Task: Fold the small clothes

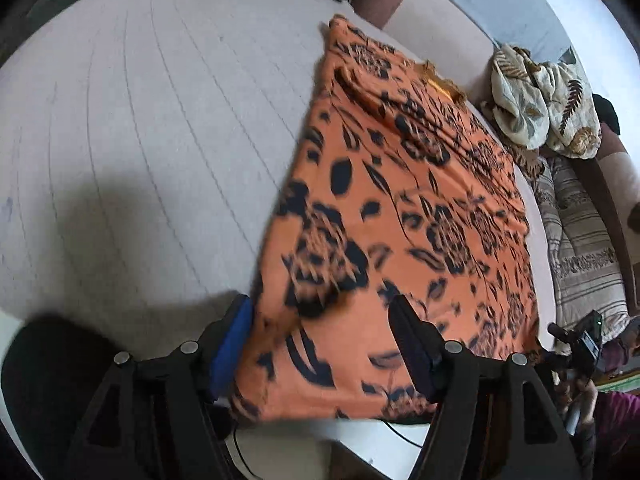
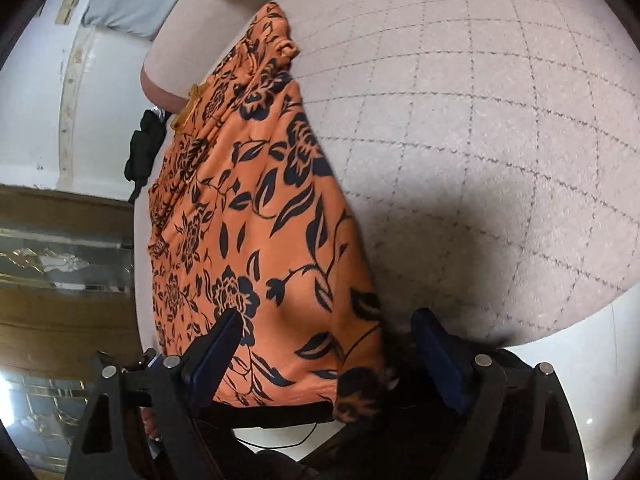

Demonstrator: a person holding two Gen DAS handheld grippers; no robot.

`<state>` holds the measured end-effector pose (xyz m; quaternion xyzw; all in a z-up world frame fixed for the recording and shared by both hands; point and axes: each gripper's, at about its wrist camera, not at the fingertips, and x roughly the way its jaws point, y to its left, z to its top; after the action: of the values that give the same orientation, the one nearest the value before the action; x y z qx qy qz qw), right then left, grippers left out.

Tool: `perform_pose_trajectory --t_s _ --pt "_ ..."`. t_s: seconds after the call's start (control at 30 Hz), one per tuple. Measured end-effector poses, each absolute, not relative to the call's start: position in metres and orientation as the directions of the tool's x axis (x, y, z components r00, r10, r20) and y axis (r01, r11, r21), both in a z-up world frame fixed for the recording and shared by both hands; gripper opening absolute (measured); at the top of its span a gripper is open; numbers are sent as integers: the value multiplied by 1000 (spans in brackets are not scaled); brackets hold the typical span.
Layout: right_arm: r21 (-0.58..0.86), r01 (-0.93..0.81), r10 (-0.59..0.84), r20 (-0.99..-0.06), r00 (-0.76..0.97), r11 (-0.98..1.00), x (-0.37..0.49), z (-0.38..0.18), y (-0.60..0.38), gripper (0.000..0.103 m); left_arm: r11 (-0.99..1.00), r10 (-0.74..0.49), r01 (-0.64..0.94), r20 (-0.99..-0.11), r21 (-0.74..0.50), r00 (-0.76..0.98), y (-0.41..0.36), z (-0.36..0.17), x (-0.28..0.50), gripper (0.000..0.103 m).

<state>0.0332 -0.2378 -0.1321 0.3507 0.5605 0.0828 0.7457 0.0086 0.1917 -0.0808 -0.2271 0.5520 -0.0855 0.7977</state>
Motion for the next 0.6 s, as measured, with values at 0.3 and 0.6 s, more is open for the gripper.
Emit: perform_pose_trajectory --t_s 0.3,0.6 --pt "557 226 484 -819 308 799 40 -137 -222 64 877 -387 -154 -858 -456 339 190 -94 -4 71" --pt "566 238 488 -814 315 789 36 -134 -225 40 909 -304 -179 -893 -376 333 194 -90 -14 68"
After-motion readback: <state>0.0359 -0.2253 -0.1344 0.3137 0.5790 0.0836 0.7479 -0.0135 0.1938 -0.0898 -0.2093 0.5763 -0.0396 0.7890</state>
